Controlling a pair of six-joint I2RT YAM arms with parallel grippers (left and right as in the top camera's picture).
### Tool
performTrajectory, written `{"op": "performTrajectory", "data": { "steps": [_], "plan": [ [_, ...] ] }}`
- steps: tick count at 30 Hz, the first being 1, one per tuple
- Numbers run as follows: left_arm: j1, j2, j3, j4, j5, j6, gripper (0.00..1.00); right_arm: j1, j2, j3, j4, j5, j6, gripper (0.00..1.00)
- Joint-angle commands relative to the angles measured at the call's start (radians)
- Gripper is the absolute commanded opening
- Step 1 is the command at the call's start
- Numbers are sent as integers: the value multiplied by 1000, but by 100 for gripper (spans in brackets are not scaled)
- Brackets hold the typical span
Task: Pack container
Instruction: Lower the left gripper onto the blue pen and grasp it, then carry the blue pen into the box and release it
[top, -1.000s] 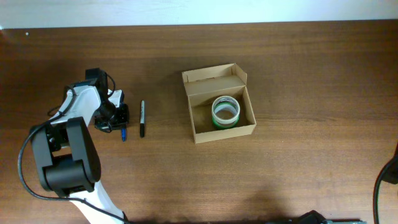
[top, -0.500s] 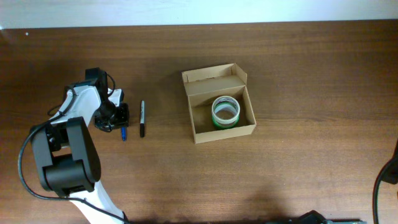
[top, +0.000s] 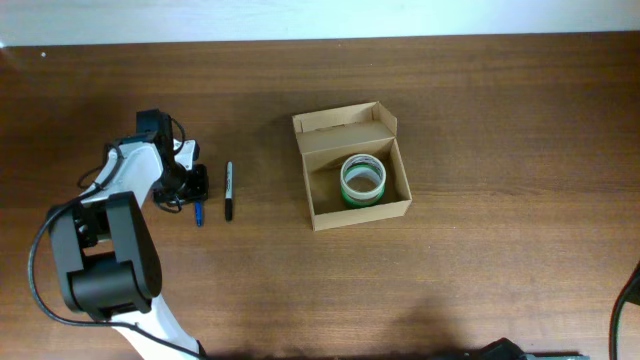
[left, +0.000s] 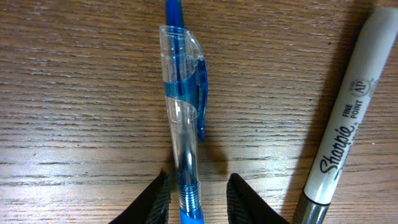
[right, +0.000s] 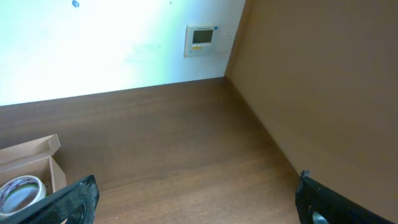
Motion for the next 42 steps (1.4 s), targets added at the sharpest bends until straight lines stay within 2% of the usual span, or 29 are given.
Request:
{"op": "performTrajectory", "data": {
  "steps": [1,3,9,13,22,29,33,36,42],
  "plan": [
    [2,61,-64,16,-8,0,32,-3,-2,10,-6,-12,0,99],
    [2,64,-77,26,-7,0,30,-3,-2,10,-6,-12,0,99],
    [2,65,-104,51,-8,1,10,-3,-2,10,-6,-12,0,99],
    [2,65,-104,55,-21,0,2,-3,-2,10,-6,-12,0,99],
    [-5,35,-47,-4,-27,2,2,-3,-2,10,-6,-12,-12,99],
    [-66,-134,175,-127,-30,3,2,-3,-2,10,-2,-11,-19,99],
    [-134,-232,323,-169,-30,45,2,-3,-2,10,-3,-11,-19,99],
    [-204,-280,410,-170,-30,104,2,-3,-2,10,-3,-12,-19,99],
    [-403,-289,468,-133,-30,327,2,-3,-2,10,-3,-12,-19,99]
  ]
}}
